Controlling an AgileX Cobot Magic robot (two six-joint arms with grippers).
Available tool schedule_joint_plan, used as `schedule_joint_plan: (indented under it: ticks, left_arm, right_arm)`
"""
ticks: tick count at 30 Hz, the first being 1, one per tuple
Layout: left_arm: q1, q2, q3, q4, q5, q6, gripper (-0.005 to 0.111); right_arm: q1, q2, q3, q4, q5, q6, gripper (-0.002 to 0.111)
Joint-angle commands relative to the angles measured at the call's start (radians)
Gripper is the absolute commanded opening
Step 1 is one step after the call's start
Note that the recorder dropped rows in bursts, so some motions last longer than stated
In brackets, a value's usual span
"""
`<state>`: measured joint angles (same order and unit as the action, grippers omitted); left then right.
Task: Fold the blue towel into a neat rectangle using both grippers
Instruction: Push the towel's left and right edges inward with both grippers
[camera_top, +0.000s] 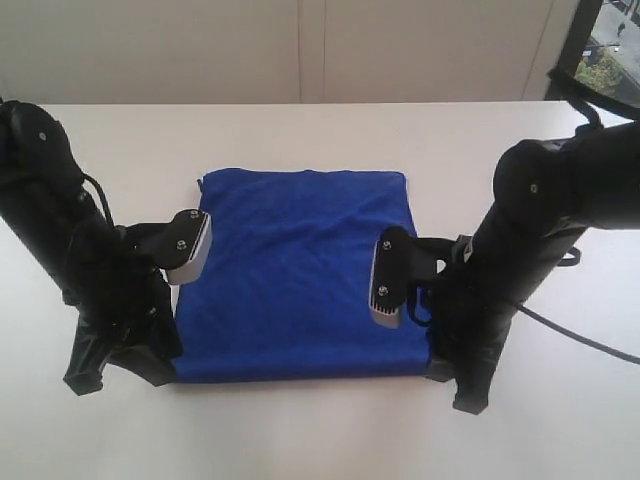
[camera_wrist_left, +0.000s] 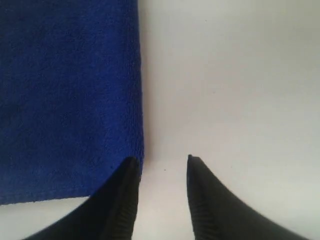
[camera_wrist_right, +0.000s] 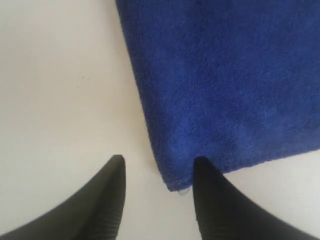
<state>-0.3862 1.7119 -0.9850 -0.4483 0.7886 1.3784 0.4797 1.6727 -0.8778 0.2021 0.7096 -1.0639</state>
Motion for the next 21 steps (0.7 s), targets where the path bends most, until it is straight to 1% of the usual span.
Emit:
schedule_joint_plan:
  ticks: [1, 3, 5, 10, 16, 19, 21]
  left_arm:
    - [-0.006, 0.027, 0.038, -0.014, -0.045, 0.057, 0.045]
    - [-0.006, 0.027, 0.060, -0.016, -0.109, 0.057, 0.045]
    - [-0.006, 0.027, 0.072, -0.018, -0.144, 0.057, 0.045]
    - [-0.006, 0.045, 0.081, -0.021, -0.163, 0.074, 0.045]
    - [-0.006, 0.090, 0.081, -0.068, -0.192, 0.116, 0.045]
    - [-0.006, 0.096, 0.081, -0.067, -0.194, 0.120, 0.044]
    - [-0.006, 0.096, 0.081, -0.067, -0.212, 0.120, 0.039]
  right_arm:
    - [0.001, 0.016, 0.039, -0.001, -0.099, -0.065, 0.046]
    - [0.001, 0.020, 0.042, -0.001, -0.124, -0.065, 0.046]
    - [0.001, 0.025, 0.042, -0.001, -0.132, -0.065, 0.046]
    - [0.001, 0.076, 0.042, -0.001, -0.132, -0.065, 0.046]
    - [0.001, 0.096, 0.042, -0.001, -0.132, -0.065, 0.044]
    - [0.001, 0.096, 0.042, -0.001, -0.132, -0.065, 0.040]
    - [0.001, 0.096, 0.042, -0.001, -0.132, -0.065, 0.034]
